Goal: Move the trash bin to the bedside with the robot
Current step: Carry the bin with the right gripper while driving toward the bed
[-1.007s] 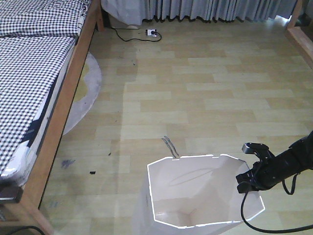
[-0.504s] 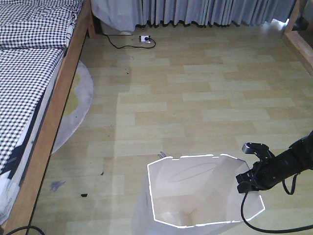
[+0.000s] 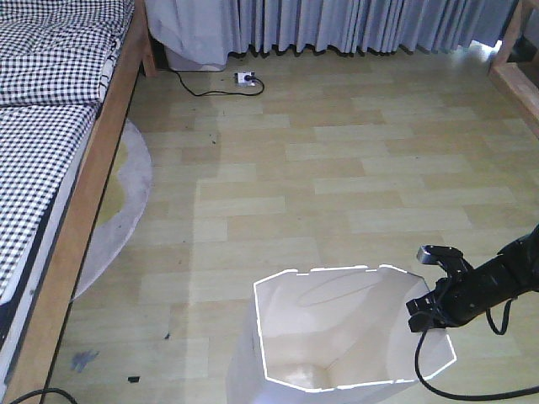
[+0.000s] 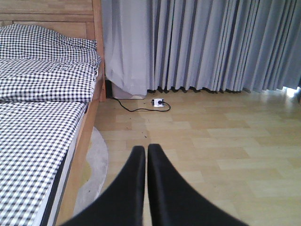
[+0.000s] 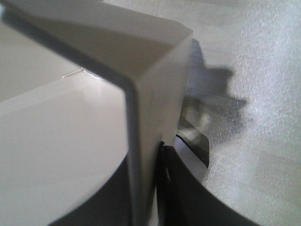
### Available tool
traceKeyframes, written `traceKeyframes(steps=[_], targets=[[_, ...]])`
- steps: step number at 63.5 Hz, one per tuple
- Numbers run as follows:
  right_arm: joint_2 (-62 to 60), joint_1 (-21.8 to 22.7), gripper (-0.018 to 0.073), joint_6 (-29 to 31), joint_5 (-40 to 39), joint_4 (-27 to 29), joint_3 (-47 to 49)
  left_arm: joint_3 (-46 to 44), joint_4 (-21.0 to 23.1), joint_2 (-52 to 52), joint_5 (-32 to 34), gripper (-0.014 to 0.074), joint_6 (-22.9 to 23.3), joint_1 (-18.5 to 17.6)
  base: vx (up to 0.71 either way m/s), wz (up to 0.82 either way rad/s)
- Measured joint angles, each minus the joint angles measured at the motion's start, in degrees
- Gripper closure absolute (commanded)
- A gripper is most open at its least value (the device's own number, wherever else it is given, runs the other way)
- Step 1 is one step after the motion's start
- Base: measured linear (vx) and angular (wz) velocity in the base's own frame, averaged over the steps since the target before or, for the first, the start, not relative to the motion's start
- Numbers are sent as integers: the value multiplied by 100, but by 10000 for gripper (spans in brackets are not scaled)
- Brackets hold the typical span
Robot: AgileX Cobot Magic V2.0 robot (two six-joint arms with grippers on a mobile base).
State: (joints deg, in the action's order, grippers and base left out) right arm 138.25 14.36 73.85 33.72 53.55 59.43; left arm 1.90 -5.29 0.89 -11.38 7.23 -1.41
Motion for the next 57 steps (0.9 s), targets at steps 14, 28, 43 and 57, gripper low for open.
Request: traceKeyframes(steps=[14, 28, 43, 57], targets=[[0, 0, 566, 0, 0, 0, 0, 0, 0, 0, 0, 602, 0, 0, 27, 2], [0, 0, 566, 0, 0, 0, 0, 0, 0, 0, 0, 602, 0, 0, 27, 3], [0, 0, 566, 0, 0, 0, 0, 0, 0, 0, 0, 602, 0, 0, 28, 3], [0, 0, 566, 0, 0, 0, 0, 0, 0, 0, 0, 602, 0, 0, 29, 4]])
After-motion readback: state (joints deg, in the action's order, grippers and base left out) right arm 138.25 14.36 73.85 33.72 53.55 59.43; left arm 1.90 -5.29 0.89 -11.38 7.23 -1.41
